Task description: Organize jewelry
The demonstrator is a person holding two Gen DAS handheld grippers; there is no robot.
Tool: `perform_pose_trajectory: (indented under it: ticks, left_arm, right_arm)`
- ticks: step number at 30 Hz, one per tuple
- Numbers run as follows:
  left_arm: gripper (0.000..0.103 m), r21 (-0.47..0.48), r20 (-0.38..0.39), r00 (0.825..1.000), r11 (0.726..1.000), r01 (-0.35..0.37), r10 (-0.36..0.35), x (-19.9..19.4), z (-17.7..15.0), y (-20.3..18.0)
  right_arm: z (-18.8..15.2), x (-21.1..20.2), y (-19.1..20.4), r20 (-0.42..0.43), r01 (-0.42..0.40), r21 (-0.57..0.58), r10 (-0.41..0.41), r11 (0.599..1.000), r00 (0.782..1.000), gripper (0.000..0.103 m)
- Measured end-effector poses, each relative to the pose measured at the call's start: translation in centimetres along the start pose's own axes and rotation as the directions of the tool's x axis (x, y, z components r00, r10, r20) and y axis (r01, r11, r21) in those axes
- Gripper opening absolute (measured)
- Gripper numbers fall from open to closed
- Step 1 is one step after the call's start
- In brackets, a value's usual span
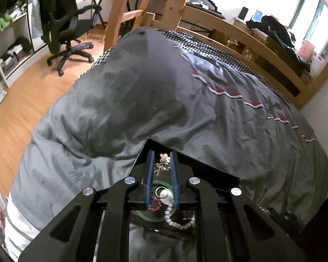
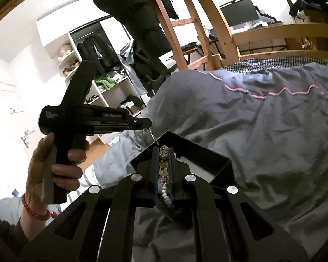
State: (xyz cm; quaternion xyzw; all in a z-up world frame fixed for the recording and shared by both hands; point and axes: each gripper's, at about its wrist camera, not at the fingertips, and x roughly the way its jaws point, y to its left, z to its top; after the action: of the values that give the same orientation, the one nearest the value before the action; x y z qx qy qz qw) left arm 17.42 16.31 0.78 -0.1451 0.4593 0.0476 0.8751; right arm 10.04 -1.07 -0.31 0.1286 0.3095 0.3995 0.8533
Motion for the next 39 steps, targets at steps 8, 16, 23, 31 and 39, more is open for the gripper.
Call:
perform_pose_trajectory:
  ticks: [8,16,23,31,39]
  left_arm:
    - [0.014,-0.107,-0.064,0.998,0.994,0.020,-0.027,1.8,-0.4,1.5]
    - [0.081,-0.040,0.004,1.000,0.999,-0.009,0.009,-0.7,-0.9,-0.1]
    - [0.097,0.023,0.080,0.994,0.997,-0.073,0.071,-5.6,-2.2,-0.5]
    - [0.097,0.218,0.144,0.982,0.964,-0.154,0.124,-9.6,-6.2,-1.5]
    - [0.097,0.317,0.145,0.985,0.938,-0.138,0.096,-10.1,-11.0,0.5]
  right_arm:
    - [-0.9,2.1,0.7,-0.059,0.054,-0.024,-0.055,0.998,0.997,0.010]
    - [0.7,-0.2,-0.3,0.027,0.126,0.034,-0.127,0.991,0.991,0.100]
    - [2.7,-2.4,0.0,0.002,0.296,0.014,-0.296,0.955,0.955,0.100]
    - [2.1,-4.5,3.3,-0.080,0.272,-0.047,-0.275,0.961,0.958,0.100]
    - [-0.4,-5.6,5.9,-0.148,0.346,-0.115,-0.361,0.931,0.921,0.100]
